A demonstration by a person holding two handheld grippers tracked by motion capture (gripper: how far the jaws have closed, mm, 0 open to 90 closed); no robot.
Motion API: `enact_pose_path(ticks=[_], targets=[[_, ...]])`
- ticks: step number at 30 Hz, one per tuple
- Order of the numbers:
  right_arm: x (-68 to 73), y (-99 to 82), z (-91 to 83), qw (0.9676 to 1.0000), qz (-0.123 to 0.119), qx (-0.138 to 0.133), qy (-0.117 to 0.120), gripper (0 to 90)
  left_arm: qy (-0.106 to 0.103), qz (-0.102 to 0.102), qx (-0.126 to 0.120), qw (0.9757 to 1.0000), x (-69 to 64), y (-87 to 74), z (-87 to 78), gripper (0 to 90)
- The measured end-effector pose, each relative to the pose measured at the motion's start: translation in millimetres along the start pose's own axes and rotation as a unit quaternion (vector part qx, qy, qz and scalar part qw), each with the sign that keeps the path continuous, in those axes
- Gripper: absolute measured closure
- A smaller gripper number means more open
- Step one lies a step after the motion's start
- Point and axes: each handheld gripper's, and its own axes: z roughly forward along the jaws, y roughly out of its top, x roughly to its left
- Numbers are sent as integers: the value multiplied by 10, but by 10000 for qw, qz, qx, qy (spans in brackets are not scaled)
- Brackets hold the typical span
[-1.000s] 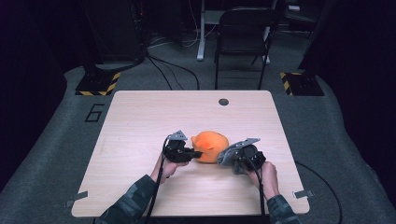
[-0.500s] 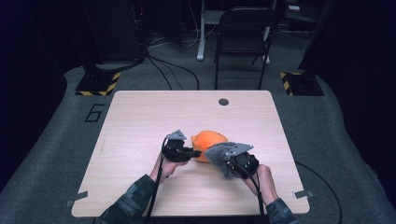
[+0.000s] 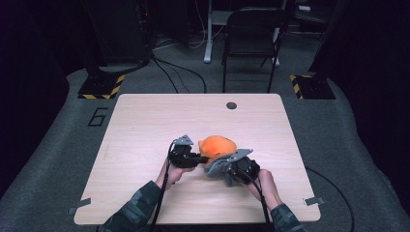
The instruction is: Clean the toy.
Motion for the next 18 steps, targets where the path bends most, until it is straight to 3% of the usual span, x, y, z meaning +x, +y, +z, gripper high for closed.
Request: enact_pose_path(ticks=[4, 9, 13, 15, 18], targets=[[-110, -45, -17, 9995, 279, 115, -82, 762, -17, 39, 20, 10000, -11, 3, 7, 787], [-257, -94, -6, 9973, 619, 182, -351, 762, -24, 20, 37, 10000, 3, 2, 5, 787], [-414, -160, 27, 9922, 1037, 247, -640, 762, -17, -9, 17, 10000, 4, -2, 4, 787], [-498, -209, 51, 9900, 1114, 292, -815, 762, -12, -4, 4, 10000, 6, -2, 5, 787], [-623, -296, 97, 9839, 1409, 355, -1039, 761, -9, -10, 9, 10000, 6, -2, 5, 786]])
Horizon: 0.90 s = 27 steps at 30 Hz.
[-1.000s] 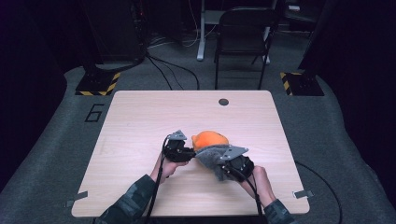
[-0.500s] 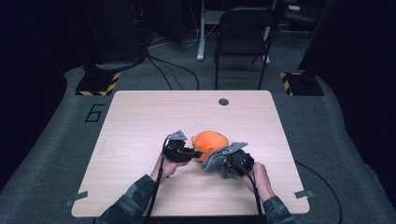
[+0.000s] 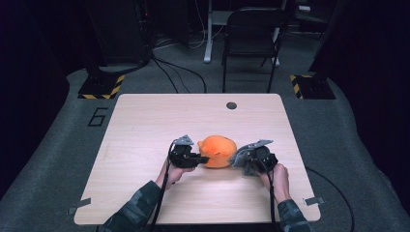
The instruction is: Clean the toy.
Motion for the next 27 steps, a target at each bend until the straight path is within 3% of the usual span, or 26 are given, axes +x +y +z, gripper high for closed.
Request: enact_pose_path(ticks=[4, 9, 10, 15, 17, 21, 27], targets=[[-121, -27, -28, 9995, 285, -139, -78, 759, 3, 13, -5, 10000, -1, 0, 0, 785], [-129, 33, -265, 9975, 490, -508, 88, 759, -1, 38, -9, 10000, 2, 1, 3, 784], [-56, 126, -465, 9947, 469, -879, 268, 759, -2, 61, -12, 10000, 1, 2, 4, 784], [156, 294, -632, 9910, 255, -1165, 606, 760, 30, 34, -32, 10000, -5, -2, 6, 784], [241, 360, -643, 9899, 157, -1195, 752, 759, 11, 53, -21, 10000, -3, -1, 4, 784], [381, 472, -609, 9900, 53, -1140, 829, 760, 13, 33, -34, 10000, -2, -3, 5, 784], [417, 523, -332, 9925, 157, -870, 850, 760, 60, 94, -29, 9999, 10, -10, 17, 777]])
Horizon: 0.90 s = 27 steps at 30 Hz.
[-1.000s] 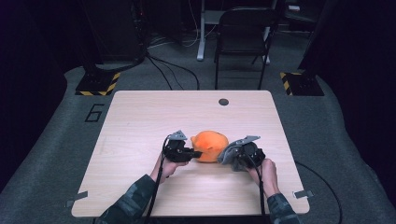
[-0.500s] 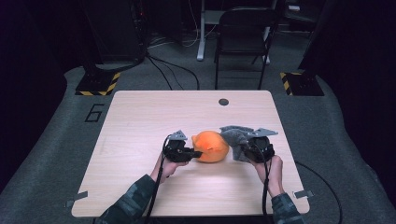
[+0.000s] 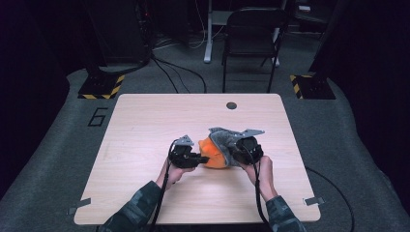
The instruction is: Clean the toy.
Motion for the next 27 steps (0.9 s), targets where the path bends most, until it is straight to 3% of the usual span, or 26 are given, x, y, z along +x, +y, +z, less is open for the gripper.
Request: enact_pose_path(ticks=[11, 17, 22, 25, 27], targets=[[-27, -24, 19, 10000, -14, -24, 9, 761, -19, 10, -84, 10000, 14, -9, -1, 695], [-53, -21, 21, 10000, -1, -9, 8, 761, 102, 281, -194, 9994, -3, -28, -22, 467], [-78, -15, 22, 10000, 52, 7, 5, 761, 346, 867, -233, 9954, -33, -59, -63, 343], [-85, -8, 26, 10000, 10, -3, 1, 761, 724, 1353, -110, 9881, -80, -98, -48, 265], [-89, 0, 29, 10000, 38, 21, 18, 761, 774, 1541, -72, 9850, -82, -134, -20, 214]])
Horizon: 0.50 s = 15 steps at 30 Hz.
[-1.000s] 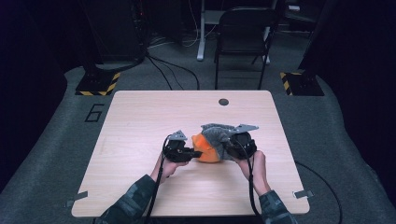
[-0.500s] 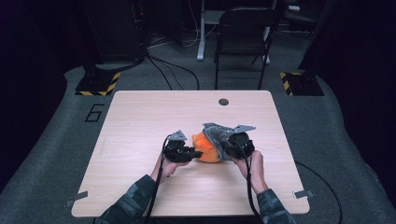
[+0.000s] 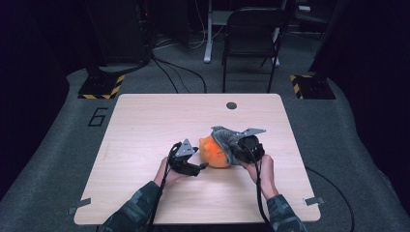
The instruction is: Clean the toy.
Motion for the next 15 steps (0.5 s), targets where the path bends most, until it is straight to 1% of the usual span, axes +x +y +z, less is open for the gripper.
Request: enact_pose_path(ticks=[1, 3, 4, 5, 6, 7, 8, 9, 10, 11, 12, 13, 14, 15], targets=[[-1, 3, -1, 10000, 10, 15, 3, 761, 85, 95, 77, 9999, -2, -13, 24, 205], [-2, 7, 5, 10000, 43, 8, -12, 761, 138, 235, 117, 9996, 12, -39, 54, 178], [-1, 11, 8, 10000, 76, 0, -32, 761, 173, 241, 118, 9995, 17, -53, 69, 168], [-9, 13, 9, 10000, 37, 8, -7, 761, 218, 289, 153, 9992, 20, -62, 84, 158], [-9, 16, 11, 10000, 48, 7, -12, 761, 267, 320, 194, 9989, 21, -74, 104, 155], [-10, 17, 12, 10000, 72, 17, -4, 761, 294, 307, 177, 9989, 24, -88, 120, 154], [-14, 20, 14, 10000, 69, 26, -4, 761, 296, 320, 210, 9988, 28, -95, 132, 152], [-15, 24, 17, 10000, 85, 10, -22, 761, 339, 351, 234, 9985, 35, -98, 146, 152], [-22, 26, 20, 10000, 45, -3, -16, 761, 353, 357, 200, 9985, 39, -103, 153, 152], [-25, 30, 22, 10000, 53, 9, -8, 761, 369, 344, 193, 9985, 37, -103, 158, 149], [-25, 31, 23, 10000, 69, 8, 4, 761, 407, 386, 156, 9983, 36, -105, 168, 149], [-26, 33, 25, 10000, 73, 11, -6, 760, 406, 446, 156, 9981, 37, -102, 174, 148], [-27, 38, 30, 10000, 94, 4, -16, 760, 427, 449, 139, 9980, 31, -101, 185, 149], [-32, 39, 31, 10000, 78, 4, -7, 760, 426, 514, 131, 9977, 27, -99, 192, 149]])
